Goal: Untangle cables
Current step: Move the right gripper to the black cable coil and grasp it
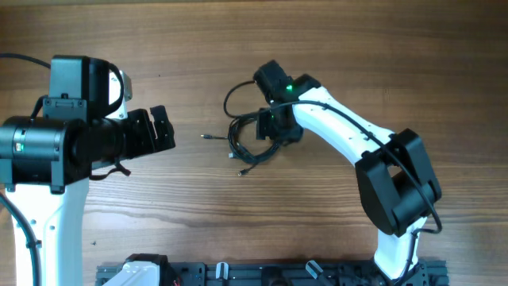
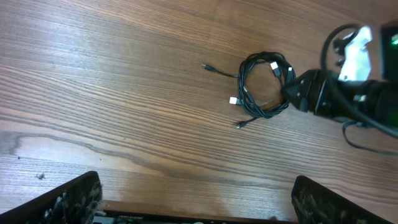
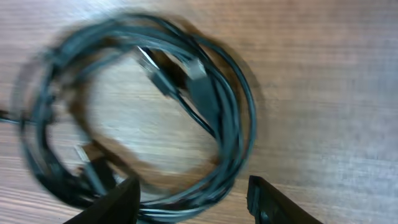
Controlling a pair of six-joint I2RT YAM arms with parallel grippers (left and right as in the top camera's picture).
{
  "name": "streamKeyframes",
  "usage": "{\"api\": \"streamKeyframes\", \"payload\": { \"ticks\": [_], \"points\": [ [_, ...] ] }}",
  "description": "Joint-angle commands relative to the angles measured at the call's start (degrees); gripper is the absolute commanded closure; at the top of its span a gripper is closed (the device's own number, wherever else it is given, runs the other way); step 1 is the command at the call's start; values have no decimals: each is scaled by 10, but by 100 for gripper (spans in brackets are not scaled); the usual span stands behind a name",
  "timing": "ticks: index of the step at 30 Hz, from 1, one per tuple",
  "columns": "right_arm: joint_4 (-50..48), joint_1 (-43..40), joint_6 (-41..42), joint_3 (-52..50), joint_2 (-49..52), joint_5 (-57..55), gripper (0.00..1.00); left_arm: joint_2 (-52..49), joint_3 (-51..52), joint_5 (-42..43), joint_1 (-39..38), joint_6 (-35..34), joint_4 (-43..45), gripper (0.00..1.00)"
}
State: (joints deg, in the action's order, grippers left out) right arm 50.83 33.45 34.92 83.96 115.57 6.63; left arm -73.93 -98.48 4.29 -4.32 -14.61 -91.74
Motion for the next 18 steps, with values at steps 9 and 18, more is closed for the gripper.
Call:
{"api": "streamKeyframes", "payload": {
  "ticks": [9,18],
  "points": [
    [-44,18,11,-57,12,-28,42,6,-7,-5,3,9,-4,0],
    [-77,18,7,-76,12,-28,96,6,-7,-5,3,9,-5,0]
  ]
}}
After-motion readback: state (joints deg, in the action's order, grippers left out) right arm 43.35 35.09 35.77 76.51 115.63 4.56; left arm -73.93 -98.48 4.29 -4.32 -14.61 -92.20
